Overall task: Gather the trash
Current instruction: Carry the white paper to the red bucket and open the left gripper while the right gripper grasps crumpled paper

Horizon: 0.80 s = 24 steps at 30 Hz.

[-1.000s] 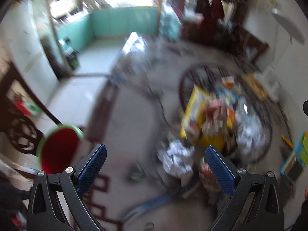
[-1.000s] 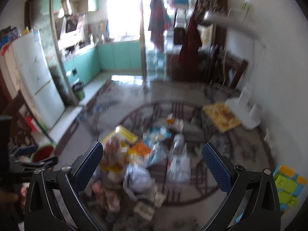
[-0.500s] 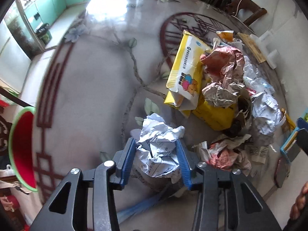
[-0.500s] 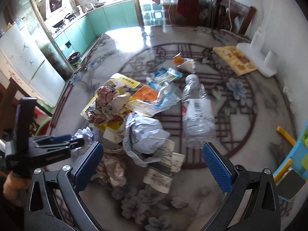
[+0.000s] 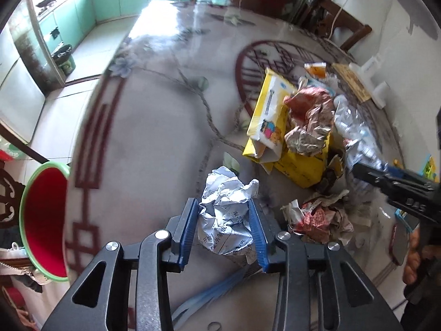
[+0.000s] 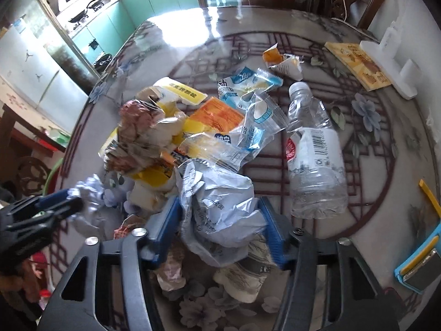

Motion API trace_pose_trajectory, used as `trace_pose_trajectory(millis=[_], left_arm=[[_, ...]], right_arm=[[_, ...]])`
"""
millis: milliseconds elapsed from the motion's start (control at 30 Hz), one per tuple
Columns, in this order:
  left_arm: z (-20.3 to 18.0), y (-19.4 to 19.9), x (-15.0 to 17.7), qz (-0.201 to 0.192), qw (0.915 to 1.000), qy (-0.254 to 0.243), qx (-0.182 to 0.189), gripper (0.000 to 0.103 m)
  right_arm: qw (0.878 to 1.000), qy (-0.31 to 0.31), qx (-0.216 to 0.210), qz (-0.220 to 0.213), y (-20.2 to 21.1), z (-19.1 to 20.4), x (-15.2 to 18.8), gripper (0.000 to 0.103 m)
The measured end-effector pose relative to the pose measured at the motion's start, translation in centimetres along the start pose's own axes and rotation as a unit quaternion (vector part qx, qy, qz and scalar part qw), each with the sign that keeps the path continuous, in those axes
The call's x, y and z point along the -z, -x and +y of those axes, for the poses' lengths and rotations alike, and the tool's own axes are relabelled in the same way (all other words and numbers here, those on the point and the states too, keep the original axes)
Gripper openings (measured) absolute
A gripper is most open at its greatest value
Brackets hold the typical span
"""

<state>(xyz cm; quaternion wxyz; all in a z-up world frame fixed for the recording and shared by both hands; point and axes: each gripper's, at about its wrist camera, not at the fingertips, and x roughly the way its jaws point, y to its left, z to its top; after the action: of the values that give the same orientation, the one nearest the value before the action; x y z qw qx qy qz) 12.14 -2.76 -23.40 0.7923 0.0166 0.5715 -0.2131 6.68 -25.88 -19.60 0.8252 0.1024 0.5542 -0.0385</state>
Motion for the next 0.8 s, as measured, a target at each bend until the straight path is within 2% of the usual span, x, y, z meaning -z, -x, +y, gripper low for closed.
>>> trace_pose_trajectory(millis=[133,367,567,800], left_arm=[[1.8,1.9,0.2,-0.019,0.9997,0.014,-0.002,0.035],[5.3,5.4,0.3,-0.059,0.9977,0.031,-0.014,0.035],[9.6,7.9,0.7,-0.085,0.994,0.061,-0.032,0.035],[15.9,9.8,2.4,-0.1,0.988,0.1,-0.063,0.035]], right_arm=[[1.0,-0.012,-0.008,-0.026,1.5,-0.2,0.1,0.048],[0.995,-0.013,0.004,-0.097,7.5,1.1,0.2,0.048],[0.99,0.023,-0.006,-0.138,10.0,5.6,-0.8,0.048],[0.987,0.081,-0.035,-0.137,9.0,12.3,-1.6,0.048]])
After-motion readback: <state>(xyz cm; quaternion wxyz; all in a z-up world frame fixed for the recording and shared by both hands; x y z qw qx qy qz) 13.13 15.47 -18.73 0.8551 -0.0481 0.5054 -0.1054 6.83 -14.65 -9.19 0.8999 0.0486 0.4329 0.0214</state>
